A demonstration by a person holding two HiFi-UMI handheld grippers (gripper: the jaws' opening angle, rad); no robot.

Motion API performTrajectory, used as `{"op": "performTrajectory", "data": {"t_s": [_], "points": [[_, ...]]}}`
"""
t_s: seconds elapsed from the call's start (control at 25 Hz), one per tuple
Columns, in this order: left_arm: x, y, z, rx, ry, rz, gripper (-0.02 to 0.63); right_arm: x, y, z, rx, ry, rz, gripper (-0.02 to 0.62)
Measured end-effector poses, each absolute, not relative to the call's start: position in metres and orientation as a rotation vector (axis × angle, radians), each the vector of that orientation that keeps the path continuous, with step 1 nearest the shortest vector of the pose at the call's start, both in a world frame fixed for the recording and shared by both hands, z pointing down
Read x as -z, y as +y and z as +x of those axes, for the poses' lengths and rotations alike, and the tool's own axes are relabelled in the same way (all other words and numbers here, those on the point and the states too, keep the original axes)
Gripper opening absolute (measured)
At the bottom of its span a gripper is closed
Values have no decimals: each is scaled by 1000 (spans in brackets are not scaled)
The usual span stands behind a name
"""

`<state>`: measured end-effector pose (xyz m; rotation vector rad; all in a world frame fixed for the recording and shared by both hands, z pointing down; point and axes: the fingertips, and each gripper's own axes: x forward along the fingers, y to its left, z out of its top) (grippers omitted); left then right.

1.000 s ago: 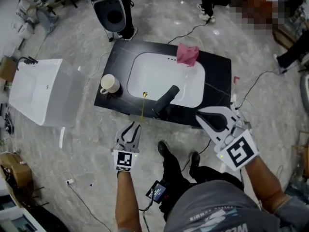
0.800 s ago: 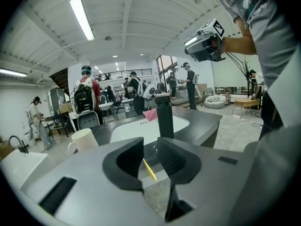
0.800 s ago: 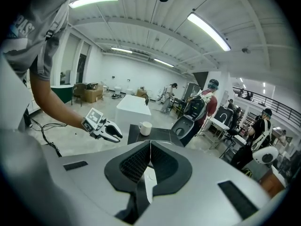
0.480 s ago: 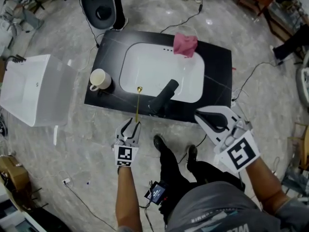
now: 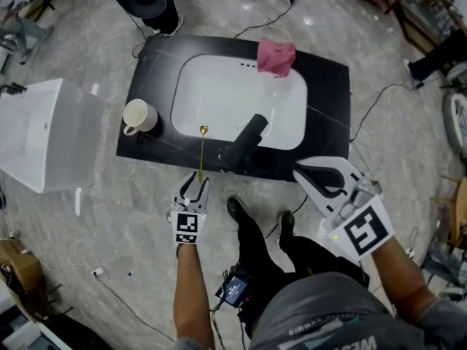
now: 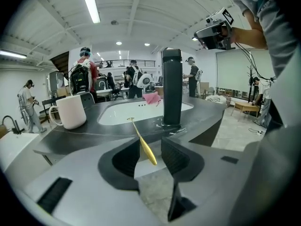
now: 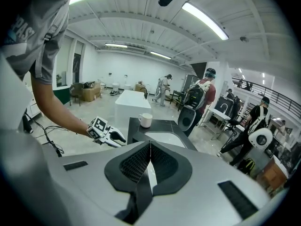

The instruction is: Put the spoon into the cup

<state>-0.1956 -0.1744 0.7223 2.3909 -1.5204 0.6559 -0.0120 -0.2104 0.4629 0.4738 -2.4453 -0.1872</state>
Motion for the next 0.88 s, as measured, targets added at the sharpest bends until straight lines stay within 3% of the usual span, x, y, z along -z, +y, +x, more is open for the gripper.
{"op": "performTrajectory", "data": {"t_s": [0.88], "points": [[-743, -180, -200, -702, -1566, 2326, 84, -478, -218, -5, 147, -2415, 478, 31]]}}
